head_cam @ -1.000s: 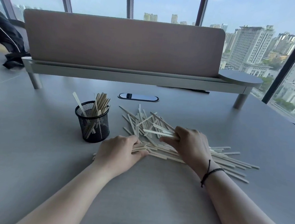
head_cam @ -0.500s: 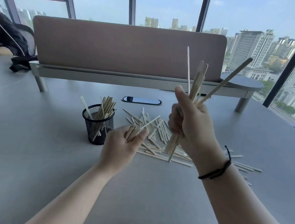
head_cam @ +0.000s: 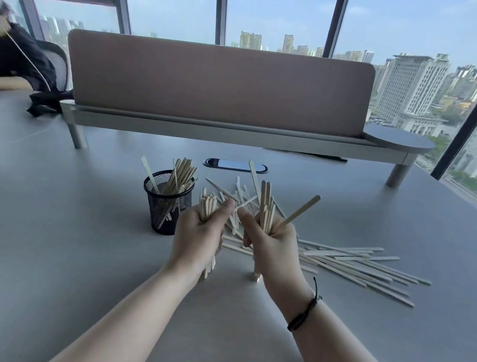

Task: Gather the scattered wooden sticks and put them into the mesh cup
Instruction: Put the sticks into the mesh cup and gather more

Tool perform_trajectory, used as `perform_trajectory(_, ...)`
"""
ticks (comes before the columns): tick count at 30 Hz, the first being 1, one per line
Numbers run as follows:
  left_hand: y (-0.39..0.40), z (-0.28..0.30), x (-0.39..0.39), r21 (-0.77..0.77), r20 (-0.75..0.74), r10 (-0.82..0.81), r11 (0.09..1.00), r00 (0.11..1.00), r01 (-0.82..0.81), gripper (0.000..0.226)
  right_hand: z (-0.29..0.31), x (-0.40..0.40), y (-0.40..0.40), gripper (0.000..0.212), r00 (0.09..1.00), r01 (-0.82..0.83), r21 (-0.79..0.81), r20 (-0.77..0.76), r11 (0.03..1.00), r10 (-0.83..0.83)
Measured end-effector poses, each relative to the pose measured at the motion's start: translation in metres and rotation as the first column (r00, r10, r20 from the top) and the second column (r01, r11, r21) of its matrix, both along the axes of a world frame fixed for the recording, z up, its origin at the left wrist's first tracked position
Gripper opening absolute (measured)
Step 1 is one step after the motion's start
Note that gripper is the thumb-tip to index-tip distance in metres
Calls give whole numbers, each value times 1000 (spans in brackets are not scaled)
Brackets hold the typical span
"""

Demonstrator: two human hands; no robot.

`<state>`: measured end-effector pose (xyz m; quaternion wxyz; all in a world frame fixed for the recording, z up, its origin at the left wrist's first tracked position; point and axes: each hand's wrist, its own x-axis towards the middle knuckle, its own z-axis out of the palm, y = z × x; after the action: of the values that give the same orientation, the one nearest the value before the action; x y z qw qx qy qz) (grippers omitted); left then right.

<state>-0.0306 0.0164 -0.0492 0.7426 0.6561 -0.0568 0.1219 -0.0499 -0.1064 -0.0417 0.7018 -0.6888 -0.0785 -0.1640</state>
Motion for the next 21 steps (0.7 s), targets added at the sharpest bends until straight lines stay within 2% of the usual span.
perform_trajectory(6,2,-2,1,46,10,43,998,999,-43,59,2,1,-4,41,1000,3,65,-29,998,-1)
perform_trajectory(10,2,-5,1,97,34,36,994,999,-39,58,-2,5,-7,48,998,26,51,-66,998,-22)
perform_trajectory(14,3,-8,1,113,40,15,993,999,-19,51,1,4,-9,45,998,10,54,-67,998,-6)
perform_trajectory(21,-1,-3,-3,83,31,2,997,1000,-4,57,6,1,-13,66,1000,28,65,-3,997,-28)
